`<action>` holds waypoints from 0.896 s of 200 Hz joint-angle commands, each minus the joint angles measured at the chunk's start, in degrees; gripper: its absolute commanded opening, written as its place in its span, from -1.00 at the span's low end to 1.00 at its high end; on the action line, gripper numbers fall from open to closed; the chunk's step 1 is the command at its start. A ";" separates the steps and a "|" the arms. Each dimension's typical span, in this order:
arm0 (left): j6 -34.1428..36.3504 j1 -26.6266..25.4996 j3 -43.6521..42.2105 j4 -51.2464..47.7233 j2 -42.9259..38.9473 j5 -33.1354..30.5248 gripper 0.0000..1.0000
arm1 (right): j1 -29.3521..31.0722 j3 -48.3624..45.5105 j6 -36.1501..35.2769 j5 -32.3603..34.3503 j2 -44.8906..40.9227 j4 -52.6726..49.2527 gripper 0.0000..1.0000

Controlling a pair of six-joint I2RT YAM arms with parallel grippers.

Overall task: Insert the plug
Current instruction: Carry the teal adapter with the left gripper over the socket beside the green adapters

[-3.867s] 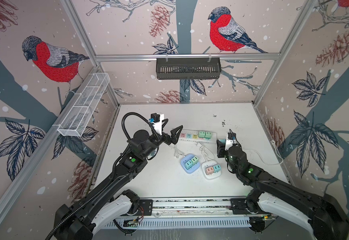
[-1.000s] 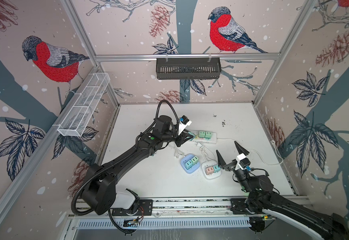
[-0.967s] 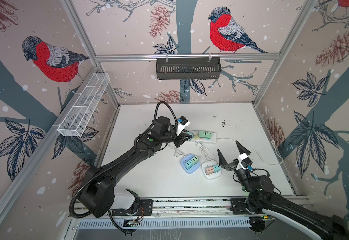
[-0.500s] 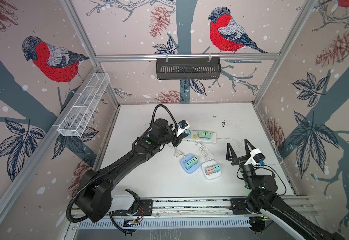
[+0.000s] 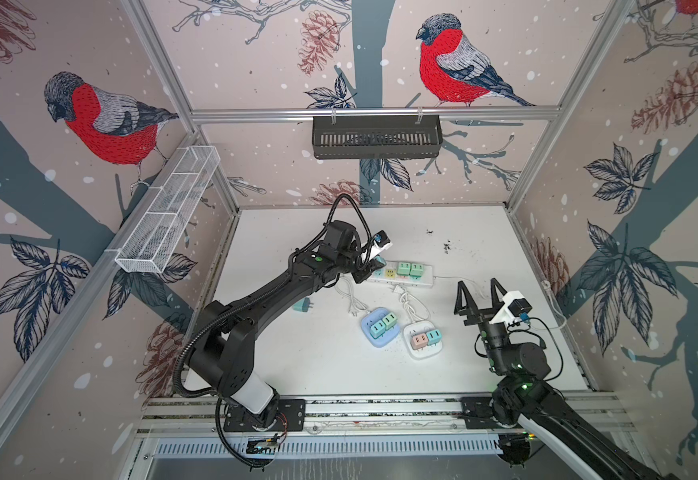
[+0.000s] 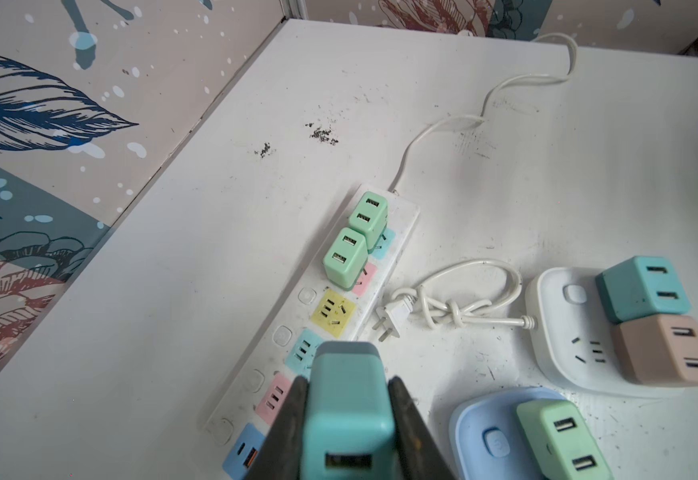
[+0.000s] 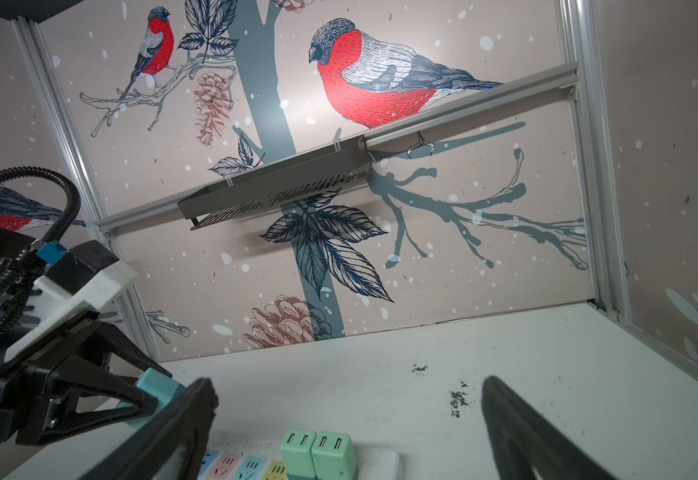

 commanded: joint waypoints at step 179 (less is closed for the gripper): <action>26.56 0.73 12.02 -14.68 10.48 2.12 -1.00 | -4.57 -2.74 10.78 2.06 3.27 -4.22 1.00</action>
